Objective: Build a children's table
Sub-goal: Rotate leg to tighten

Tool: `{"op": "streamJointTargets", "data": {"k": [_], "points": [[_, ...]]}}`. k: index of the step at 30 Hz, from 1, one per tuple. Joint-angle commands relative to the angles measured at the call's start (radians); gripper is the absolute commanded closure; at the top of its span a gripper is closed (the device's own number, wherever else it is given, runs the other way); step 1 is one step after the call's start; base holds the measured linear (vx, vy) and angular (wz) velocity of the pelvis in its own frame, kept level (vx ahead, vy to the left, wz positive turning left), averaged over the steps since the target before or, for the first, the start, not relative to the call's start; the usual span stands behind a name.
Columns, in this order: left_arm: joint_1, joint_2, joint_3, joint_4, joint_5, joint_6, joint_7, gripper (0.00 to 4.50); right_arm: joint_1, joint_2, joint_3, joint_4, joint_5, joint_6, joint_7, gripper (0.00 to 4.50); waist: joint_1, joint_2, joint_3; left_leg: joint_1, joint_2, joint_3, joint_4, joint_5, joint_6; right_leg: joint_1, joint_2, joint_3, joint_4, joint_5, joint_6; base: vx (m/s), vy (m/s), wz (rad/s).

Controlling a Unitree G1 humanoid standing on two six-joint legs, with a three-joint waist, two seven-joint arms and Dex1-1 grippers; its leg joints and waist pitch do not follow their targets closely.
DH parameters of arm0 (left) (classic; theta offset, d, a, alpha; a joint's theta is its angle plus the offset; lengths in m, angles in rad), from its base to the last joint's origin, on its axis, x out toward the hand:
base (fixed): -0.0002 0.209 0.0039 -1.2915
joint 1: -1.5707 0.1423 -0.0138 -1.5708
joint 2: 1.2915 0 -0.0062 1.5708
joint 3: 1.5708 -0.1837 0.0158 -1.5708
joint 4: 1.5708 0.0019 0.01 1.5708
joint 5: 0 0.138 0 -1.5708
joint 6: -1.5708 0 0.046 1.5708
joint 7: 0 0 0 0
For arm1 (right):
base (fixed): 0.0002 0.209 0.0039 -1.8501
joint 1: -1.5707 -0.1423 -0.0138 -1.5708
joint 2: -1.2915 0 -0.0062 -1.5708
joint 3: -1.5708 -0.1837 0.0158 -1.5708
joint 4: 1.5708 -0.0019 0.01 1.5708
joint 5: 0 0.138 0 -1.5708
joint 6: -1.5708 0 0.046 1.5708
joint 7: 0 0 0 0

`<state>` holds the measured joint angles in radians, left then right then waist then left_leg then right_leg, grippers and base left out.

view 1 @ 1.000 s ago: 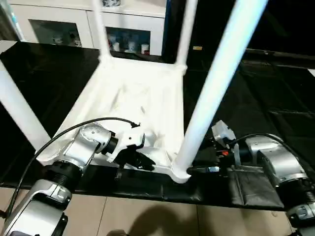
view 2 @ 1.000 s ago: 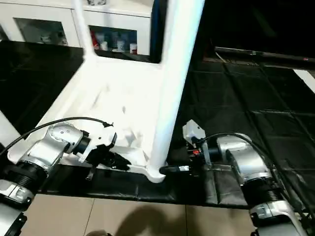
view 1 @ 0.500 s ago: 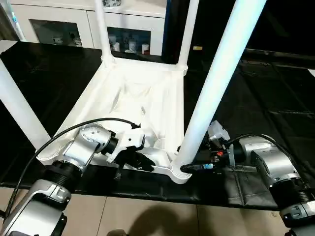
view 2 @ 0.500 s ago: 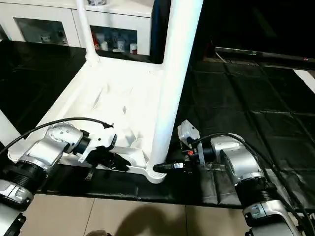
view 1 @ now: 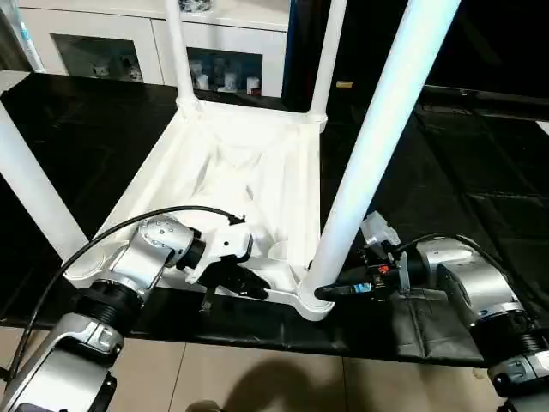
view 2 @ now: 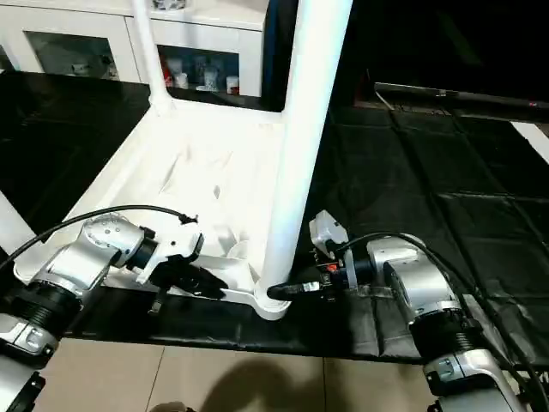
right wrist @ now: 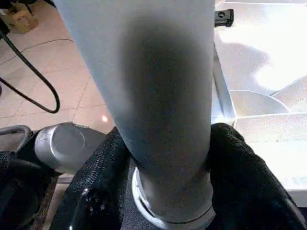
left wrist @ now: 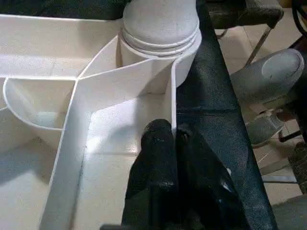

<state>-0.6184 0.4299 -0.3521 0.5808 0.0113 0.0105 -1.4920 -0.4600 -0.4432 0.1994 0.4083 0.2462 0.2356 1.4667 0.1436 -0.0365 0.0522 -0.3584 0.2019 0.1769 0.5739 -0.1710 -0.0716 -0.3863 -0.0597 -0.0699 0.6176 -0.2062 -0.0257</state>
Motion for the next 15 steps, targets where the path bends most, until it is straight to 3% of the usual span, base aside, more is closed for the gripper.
{"op": "streamJointTargets", "data": {"k": [1, 3, 6, 7, 9, 13, 15], "points": [[0.002, -0.02, -0.02, -0.032, 0.018, 0.043, 0.047, 4.5, 0.03, 0.01, 0.01, -0.052, 0.012, 0.024, -0.027, 2.46, -0.007, 0.002, -0.069, 0.012, 0.04, -0.005, -0.05, -0.118, 0.053, 0.049, -0.084, 0.051, -0.057, -0.046, -0.229, 0.0, 0.0, 0.0], [0.0, -0.044, -0.003, -0.047, 0.015, 0.115, 0.104, 4.5, 0.049, 0.038, 0.011, -0.074, -0.016, 0.049, -0.123, 2.48, -0.007, 0.001, -0.064, 0.014, 0.04, -0.004, -0.054, -0.136, 0.045, 0.046, -0.084, 0.051, -0.063, -0.084, -0.219, 0.0, 0.0, 0.0], [0.0, -0.08, 0.017, -0.067, 0.001, 0.189, 0.163, 4.5, 0.051, 0.083, 0.005, -0.065, -0.055, 0.065, -0.247, 2.5, -0.014, 0.0, -0.058, 0.015, 0.038, -0.006, -0.058, -0.194, 0.019, 0.044, -0.088, 0.051, -0.077, -0.214, -0.193, 0.0, 0.0, 0.0], [-0.003, -0.114, 0.036, -0.077, -0.008, 0.247, 0.219, 4.5, 0.048, 0.13, -0.008, -0.055, -0.079, 0.08, -0.353, 2.5, -0.022, -0.002, -0.05, 0.019, 0.035, -0.008, -0.063, -0.238, -0.008, 0.039, -0.09, 0.053, -0.088, -0.326, -0.164, 0.0, 0.0, 0.0], [-0.006, -0.133, 0.045, -0.081, -0.012, 0.275, 0.248, 4.5, 0.046, 0.155, -0.016, -0.049, -0.089, 0.087, -0.407, 2.52, -0.037, -0.004, -0.051, 0.016, 0.031, -0.016, -0.066, -0.263, -0.028, 0.042, -0.092, 0.05, -0.096, -0.41, -0.134, 0.0, 0.0, 0.0], [-0.037, -0.225, 0.083, -0.048, -0.011, 0.344, 0.405, 4.5, 0.019, 0.269, -0.038, -0.047, -0.104, 0.149, -0.6, 2.57, -0.065, -0.005, -0.053, 0.006, 0.026, -0.02, -0.067, -0.258, -0.025, 0.045, -0.088, 0.046, -0.102, -0.439, -0.105, 0.0, 0.0, 0.0], [-0.064, -0.282, 0.11, -0.018, -0.01, 0.359, 0.515, 4.5, -0.015, 0.33, -0.051, -0.019, -0.123, 0.167, -0.722, 2.57, -0.073, -0.003, -0.053, 0.012, 0.023, -0.018, -0.063, -0.26, -0.024, 0.036, -0.085, 0.048, -0.105, -0.431, -0.11, 0.0, 0.0, 0.0]]}}
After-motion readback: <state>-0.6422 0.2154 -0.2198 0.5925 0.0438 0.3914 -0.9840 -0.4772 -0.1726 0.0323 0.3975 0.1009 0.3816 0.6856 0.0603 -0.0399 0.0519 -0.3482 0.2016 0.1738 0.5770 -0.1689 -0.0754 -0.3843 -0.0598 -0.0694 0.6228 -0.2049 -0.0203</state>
